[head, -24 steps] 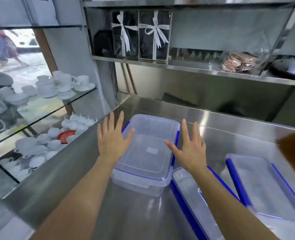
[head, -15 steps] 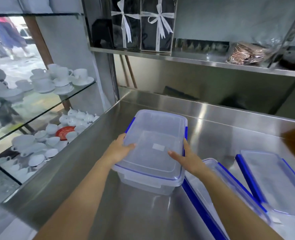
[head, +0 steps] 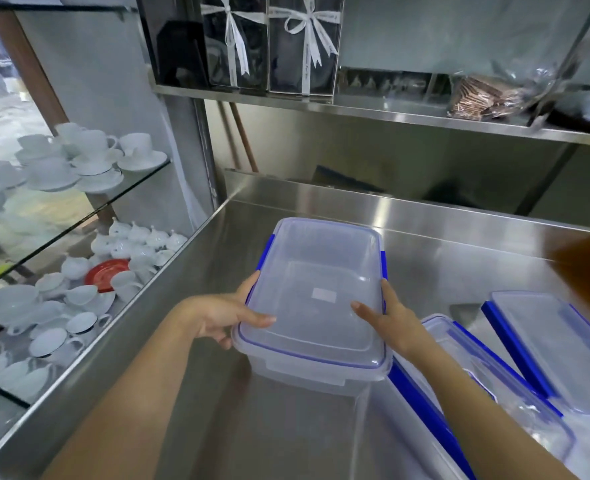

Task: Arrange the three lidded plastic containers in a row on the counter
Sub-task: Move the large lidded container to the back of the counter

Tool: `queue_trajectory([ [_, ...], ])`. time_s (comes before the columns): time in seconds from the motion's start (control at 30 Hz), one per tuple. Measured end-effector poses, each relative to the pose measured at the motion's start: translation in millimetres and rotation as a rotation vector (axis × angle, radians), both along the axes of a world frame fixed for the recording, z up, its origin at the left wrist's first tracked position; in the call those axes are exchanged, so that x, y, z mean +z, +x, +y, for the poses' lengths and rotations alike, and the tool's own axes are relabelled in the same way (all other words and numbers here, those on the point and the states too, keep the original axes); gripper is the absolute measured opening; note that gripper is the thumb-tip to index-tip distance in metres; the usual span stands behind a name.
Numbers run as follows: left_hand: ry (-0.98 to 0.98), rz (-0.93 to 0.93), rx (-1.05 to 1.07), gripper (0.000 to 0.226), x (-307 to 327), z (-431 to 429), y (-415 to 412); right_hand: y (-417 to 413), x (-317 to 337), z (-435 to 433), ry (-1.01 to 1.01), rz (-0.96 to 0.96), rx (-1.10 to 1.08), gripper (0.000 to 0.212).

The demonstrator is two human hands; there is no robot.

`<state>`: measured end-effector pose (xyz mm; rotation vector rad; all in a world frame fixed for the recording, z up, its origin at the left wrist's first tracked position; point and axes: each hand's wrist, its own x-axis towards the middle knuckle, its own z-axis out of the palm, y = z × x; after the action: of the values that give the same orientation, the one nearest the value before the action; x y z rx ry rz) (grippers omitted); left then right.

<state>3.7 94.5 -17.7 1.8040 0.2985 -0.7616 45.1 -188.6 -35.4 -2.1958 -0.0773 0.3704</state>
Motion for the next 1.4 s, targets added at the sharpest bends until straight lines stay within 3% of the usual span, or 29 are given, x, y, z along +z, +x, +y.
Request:
queue_trajectory([
  [0.13,-0.028,-0.176,0.209,0.078,-4,10,6,-2,-4,21,0.048,-0.018,-0.125,0.076],
  [0.2,0.110,-0.300,0.230,0.078,-6,11,6,-4,-3,30,0.045,-0.044,-0.178,0.077],
  [0.27,0.382,-0.369,0.104,0.098,-9,13,3,-6,-1,34,0.025,-0.102,-0.174,0.087],
  [0.33,0.484,-0.396,-0.093,0.118,-10,15,-3,-10,2,34,-0.034,-0.082,-0.053,0.113],
  [0.4,0.549,-0.407,-0.280,0.124,-12,17,-7,-14,2,31,-0.230,-0.017,0.154,0.135],
  [0.5,0.675,-0.443,-0.410,0.125,-16,17,-7,-13,7,23,-0.472,0.051,0.376,0.140],
  [0.6,0.704,-0.466,-0.426,0.110,-16,14,0,-1,21,17,-0.590,0.106,0.500,0.137],
  [0.7,0.668,-0.390,-0.430,0.103,-12,13,9,14,36,12,-0.556,0.175,0.525,0.128],
  [0.9,0.636,-0.344,-0.375,0.107,8,3,32,51,44,7,-0.571,0.183,0.533,0.120],
  [1.1,0.613,-0.434,-0.327,0.103,11,1,69,92,40,3,-0.546,0.095,0.430,0.116],
  [1.4,0.590,-0.515,-0.279,0.072,-10,-3,110,117,15,-3,-0.379,-0.056,0.236,0.081],
])
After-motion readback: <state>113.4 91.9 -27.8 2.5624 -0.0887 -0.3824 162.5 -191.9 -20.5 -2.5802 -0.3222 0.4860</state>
